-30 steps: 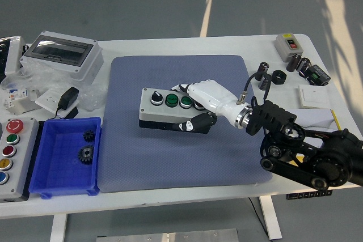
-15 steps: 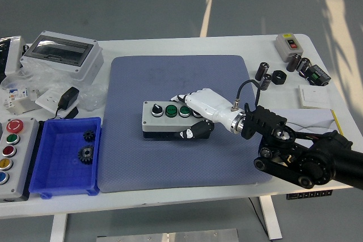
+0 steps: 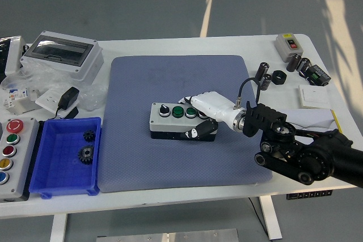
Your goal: Pick up the button,place it on the desk,press the button,press the button
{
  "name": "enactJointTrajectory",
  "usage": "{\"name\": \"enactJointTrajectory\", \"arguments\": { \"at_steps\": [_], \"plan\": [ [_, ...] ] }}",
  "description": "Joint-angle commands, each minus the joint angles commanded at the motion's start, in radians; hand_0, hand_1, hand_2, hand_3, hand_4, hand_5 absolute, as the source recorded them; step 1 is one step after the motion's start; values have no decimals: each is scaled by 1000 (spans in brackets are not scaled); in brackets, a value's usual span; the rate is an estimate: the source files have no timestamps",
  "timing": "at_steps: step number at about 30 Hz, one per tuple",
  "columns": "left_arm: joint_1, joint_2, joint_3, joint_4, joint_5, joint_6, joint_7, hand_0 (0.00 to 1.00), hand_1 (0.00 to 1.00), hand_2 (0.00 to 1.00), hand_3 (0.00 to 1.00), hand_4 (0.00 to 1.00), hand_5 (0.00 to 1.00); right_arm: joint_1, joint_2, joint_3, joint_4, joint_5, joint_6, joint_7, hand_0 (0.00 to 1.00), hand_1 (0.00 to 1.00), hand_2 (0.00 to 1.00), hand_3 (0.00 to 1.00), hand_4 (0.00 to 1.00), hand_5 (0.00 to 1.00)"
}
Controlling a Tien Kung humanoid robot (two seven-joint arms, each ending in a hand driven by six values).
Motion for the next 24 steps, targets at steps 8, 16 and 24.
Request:
{"name": "enactJointTrajectory", "arguments": {
  "at_steps": [8,16,24],
  "plan": [
    [1,0,1,0,1,0,1,627,583,546,610,636,210,-1,-9,0,16,3,2,-6,965,896,891,927,614,62],
    [2,1,-1,0,3,1,3,627,582,546,610,636,210,-8,-14,-6,27,54,3,3,998,948,943,998,720,126],
    [2,0,-4,0,7,0,4,627,582,545,608,633,208,-8,-27,15,60,109,33,5,998,969,974,998,728,111]
  ]
}}
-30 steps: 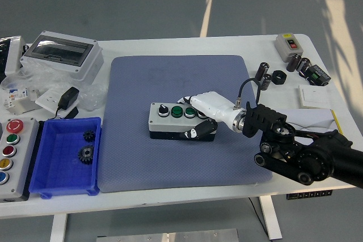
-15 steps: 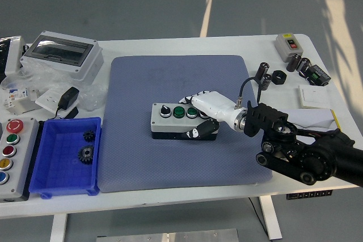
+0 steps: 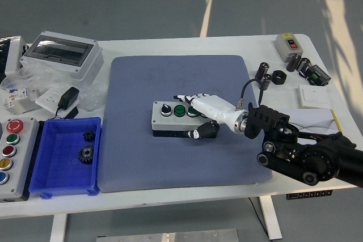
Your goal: Pick up the button,place it on the desk,press the button,press the button
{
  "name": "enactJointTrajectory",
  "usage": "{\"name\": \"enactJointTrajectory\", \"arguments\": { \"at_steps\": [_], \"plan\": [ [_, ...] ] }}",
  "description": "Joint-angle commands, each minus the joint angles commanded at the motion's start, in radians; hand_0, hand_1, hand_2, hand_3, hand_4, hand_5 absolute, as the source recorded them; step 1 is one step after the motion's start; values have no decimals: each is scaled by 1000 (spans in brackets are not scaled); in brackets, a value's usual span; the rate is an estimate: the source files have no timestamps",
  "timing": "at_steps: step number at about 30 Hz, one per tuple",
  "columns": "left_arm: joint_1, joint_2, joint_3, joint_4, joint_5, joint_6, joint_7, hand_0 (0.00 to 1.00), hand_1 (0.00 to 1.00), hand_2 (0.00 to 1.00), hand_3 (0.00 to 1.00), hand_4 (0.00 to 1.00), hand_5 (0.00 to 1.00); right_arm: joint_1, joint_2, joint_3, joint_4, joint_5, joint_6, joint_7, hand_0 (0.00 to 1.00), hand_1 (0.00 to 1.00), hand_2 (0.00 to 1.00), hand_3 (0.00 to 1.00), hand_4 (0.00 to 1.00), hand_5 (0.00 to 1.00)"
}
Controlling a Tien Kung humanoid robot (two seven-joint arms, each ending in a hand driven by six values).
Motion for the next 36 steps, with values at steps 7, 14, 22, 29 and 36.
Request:
{"name": "enactJointTrajectory", "arguments": {
  "at_steps": [7,14,22,29,36],
  "plan": [
    [-1,0,-2,0,4,-1,-1,627,582,545,608,629,209,2,-12,9,22,26,27,-1,998,972,982,998,738,126],
    [-2,0,-10,0,13,-5,-4,627,579,544,608,626,206,8,-27,18,42,39,58,-7,998,976,991,998,753,141],
    [-5,1,-19,0,22,-14,-11,627,577,543,604,619,204,27,-75,39,104,87,112,-18,998,990,998,998,769,148],
    [-4,1,-20,0,19,-27,-18,625,575,542,603,616,199,15,-174,114,230,153,150,-46,998,998,998,998,799,150],
    [0,-3,-15,0,10,-21,-15,626,571,541,601,604,187,-32,-285,229,384,72,89,-184,998,998,998,998,808,169]
  ]
}}
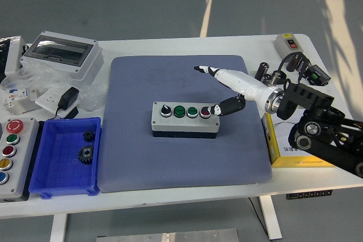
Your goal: Pick up the button,place it on the desk,press the button,press the button
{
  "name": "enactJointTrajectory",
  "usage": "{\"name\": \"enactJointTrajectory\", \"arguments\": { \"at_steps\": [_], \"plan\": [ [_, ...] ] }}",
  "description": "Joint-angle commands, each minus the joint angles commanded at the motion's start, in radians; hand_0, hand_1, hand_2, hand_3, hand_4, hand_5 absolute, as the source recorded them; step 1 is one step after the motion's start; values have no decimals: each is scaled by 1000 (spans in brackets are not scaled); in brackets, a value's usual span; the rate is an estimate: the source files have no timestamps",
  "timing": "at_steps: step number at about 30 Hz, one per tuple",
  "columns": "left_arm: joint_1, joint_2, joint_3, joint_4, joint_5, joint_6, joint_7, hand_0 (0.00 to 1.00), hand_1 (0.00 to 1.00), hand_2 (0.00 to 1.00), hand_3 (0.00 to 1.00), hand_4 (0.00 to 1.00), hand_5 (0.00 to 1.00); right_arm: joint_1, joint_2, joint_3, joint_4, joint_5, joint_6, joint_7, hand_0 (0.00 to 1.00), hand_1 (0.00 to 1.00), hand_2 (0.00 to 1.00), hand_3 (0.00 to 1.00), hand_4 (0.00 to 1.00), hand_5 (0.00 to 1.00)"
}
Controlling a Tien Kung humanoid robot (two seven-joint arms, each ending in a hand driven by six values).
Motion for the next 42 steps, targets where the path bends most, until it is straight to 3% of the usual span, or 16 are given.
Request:
{"name": "enactJointTrajectory", "arguments": {
  "at_steps": [5,11,12,17,18,32,42],
  "plan": [
    [-1,0,-1,0,0,3,0,626,571,541,601,604,187,-3,-48,76,115,-1,158,-154,998,998,998,998,808,169],
    [-2,1,1,0,-1,4,0,626,569,541,601,597,178,16,-35,105,167,91,318,-257,998,987,998,998,781,191],
    [-2,1,2,0,-2,4,1,626,569,542,601,597,179,20,-28,102,165,91,326,-258,184,362,500,794,406,166],
    [-3,1,5,0,-5,4,1,626,569,542,601,597,179,43,5,77,137,72,325,-265,184,362,500,794,406,166],
    [-3,1,5,0,-5,5,2,625,569,542,601,598,179,48,10,70,128,71,324,-268,13,160,289,781,313,96],
    [-4,2,6,0,-4,5,2,625,568,542,602,601,176,77,70,-15,47,21,301,-303,2,105,266,770,282,61],
    [-2,1,6,0,-4,4,3,625,571,543,603,610,184,73,86,-47,44,24,289,-296,2,84,234,741,259,50]
  ]
}}
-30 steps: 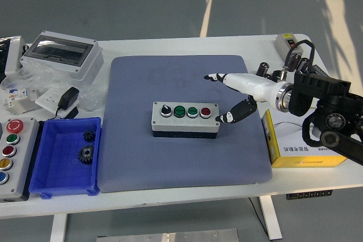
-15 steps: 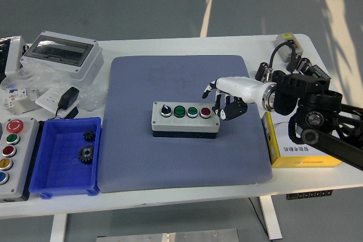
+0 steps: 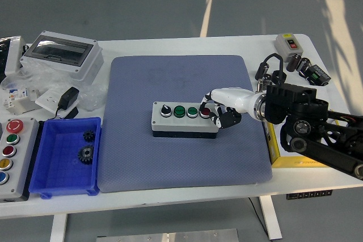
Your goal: Pick up the button,place it on the desk,press the button,press the button
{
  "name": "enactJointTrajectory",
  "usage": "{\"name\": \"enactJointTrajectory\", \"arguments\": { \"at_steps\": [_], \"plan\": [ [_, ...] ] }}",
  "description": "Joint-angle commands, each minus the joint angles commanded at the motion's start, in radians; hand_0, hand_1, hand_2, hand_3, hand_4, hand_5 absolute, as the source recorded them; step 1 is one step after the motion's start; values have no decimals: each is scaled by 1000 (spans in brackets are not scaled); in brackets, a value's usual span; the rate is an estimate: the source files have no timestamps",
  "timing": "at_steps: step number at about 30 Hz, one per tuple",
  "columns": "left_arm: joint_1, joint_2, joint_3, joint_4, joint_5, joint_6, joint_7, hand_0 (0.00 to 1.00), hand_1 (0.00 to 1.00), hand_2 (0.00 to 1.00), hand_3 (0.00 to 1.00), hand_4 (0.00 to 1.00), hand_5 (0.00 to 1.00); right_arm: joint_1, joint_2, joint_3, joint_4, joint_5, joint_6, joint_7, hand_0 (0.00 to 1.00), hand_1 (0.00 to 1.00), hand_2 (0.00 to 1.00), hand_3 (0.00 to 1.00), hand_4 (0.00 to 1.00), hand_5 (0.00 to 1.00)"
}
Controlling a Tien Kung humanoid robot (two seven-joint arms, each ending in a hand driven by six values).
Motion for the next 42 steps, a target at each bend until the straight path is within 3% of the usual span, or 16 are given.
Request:
{"name": "enactJointTrajectory", "arguments": {
  "at_steps": [25,30,36,39,42],
  "plan": [
    [-1,0,2,0,-1,-1,-2,625,574,539,604,624,191,5,57,-40,-55,-1,-55,21,2,72,218,730,256,52],
    [1,0,4,0,-4,0,-2,625,574,538,604,624,192,-9,32,32,-10,34,-70,67,2,71,212,728,253,40],
    [3,-1,5,0,-7,1,-2,625,574,539,604,625,191,-62,4,156,28,93,-32,96,2,70,210,725,254,31],
    [3,-2,4,0,-7,1,-3,625,574,539,604,625,191,-116,14,216,-4,57,-92,142,2,70,210,725,254,31],
    [5,-5,3,0,-5,1,-2,624,574,538,604,626,191,-180,56,279,-64,-17,-195,212,2,66,209,715,260,23]
  ]
}}
